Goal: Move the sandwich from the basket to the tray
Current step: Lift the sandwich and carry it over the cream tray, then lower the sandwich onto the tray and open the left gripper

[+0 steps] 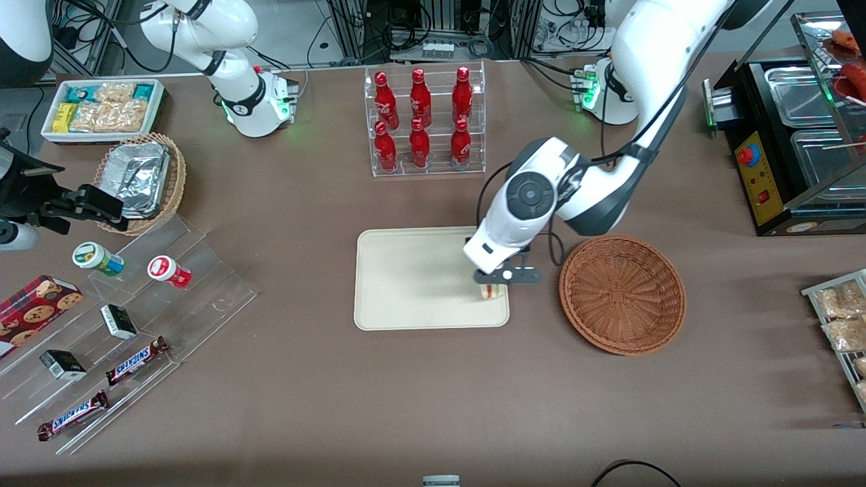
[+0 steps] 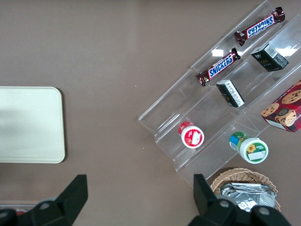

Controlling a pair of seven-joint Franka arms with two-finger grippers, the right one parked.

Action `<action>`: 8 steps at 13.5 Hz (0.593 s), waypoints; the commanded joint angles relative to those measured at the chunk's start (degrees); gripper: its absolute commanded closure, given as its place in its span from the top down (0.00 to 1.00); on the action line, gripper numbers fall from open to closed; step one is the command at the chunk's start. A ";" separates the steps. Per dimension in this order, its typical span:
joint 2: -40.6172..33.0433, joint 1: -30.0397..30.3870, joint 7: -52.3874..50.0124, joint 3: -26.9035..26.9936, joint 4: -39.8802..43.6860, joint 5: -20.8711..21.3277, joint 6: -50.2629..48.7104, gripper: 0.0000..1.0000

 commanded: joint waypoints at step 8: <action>10.06 -3.73 2.89 0.23 6.95 3.17 2.69 0.00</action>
